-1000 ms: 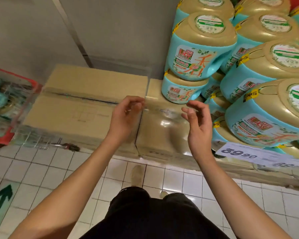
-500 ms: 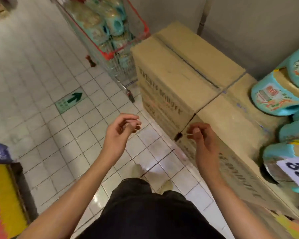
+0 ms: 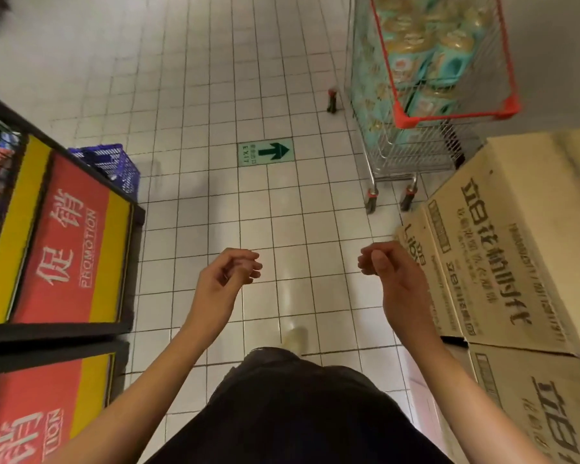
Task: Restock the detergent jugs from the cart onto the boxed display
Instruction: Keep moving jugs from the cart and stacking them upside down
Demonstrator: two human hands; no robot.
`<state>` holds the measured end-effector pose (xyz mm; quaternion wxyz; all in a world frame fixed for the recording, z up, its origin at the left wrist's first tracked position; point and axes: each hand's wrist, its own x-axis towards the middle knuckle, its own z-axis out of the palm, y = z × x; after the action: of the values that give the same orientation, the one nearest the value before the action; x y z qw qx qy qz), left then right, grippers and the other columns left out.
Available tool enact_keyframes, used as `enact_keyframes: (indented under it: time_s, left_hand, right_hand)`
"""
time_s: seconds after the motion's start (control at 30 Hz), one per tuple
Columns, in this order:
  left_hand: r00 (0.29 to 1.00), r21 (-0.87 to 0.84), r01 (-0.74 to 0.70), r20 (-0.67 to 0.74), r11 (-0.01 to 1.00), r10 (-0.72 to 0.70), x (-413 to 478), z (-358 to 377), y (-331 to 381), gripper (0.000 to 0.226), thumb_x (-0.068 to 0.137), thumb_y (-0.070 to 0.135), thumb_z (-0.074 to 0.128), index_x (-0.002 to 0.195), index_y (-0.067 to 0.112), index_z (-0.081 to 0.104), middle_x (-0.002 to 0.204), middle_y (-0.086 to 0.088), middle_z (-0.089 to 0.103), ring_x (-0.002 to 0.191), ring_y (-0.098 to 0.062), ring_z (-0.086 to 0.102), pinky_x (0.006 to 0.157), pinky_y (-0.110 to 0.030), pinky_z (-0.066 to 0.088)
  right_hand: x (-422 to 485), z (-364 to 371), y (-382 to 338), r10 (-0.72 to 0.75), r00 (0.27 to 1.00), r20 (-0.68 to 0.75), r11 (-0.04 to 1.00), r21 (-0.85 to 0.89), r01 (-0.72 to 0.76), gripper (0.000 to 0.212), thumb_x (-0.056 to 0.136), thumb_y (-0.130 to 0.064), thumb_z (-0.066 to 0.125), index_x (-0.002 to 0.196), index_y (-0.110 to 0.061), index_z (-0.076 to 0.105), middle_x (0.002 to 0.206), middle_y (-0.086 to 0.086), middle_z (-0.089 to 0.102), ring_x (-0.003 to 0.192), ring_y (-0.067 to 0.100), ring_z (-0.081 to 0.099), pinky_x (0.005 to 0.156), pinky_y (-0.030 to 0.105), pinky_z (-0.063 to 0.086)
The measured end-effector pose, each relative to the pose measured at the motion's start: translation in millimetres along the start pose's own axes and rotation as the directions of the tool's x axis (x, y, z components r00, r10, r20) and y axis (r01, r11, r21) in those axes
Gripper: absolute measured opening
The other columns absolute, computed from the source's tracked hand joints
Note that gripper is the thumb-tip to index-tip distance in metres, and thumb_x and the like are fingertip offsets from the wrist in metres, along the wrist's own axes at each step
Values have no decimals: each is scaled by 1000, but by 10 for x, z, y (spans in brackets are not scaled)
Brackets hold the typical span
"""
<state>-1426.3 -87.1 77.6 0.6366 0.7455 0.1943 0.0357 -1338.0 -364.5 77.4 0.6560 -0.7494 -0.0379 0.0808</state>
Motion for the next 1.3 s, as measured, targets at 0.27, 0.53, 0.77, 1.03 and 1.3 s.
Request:
enact_keyframes:
  time_s: [0.27, 0.53, 0.77, 1.03, 1.3]
  left_hand:
    - [996, -93, 72, -49, 993, -76, 870, -277, 99, 21, 107, 4, 54, 114, 15, 70, 102, -4, 78, 94, -23, 75, 83, -29, 61]
    - [999, -82, 6, -40, 997, -9, 2288, -54, 480, 22, 107, 6, 55, 114, 20, 70, 104, -5, 77, 96, -24, 75, 86, -31, 62]
    - [997, -1, 21, -79, 1000, -21, 3473, 163, 756, 20, 107, 4, 53, 117, 12, 69, 102, 0, 77, 95, -20, 75, 85, -27, 61]
    - [984, 48, 116, -139, 992, -109, 4554, 29, 965, 21, 108, 4, 51, 116, 12, 69, 102, -2, 76, 97, -22, 74, 87, -33, 61]
    - [989, 94, 123, -88, 988, -115, 6312, -213, 1086, 20, 108, 7, 51, 118, 12, 67, 109, -5, 75, 99, -20, 74, 90, -39, 60]
  right_hand:
    - [535, 459, 20, 102, 991, 86, 992, -82, -95, 15, 103, -32, 56, 98, -35, 70, 96, -2, 75, 91, 18, 72, 84, 24, 58]
    - [1668, 308, 52, 171, 983, 69, 984, -54, -167, 27, 106, -16, 59, 96, -36, 74, 96, 0, 76, 90, 17, 74, 82, 21, 58]
    - [3197, 254, -47, 184, 973, 140, 983, -47, -179, 15, 108, -11, 56, 103, -14, 70, 96, -3, 75, 91, 16, 73, 84, 21, 57]
    - [4879, 538, -381, 147, 959, 244, 988, -90, -129, 15, 109, -18, 53, 106, -18, 68, 98, -7, 73, 96, 12, 72, 87, 18, 55]
    - [6396, 1036, -306, 185, 972, 147, 982, -61, -178, 14, 107, -27, 57, 103, -21, 69, 97, -7, 75, 94, 14, 72, 89, 27, 58]
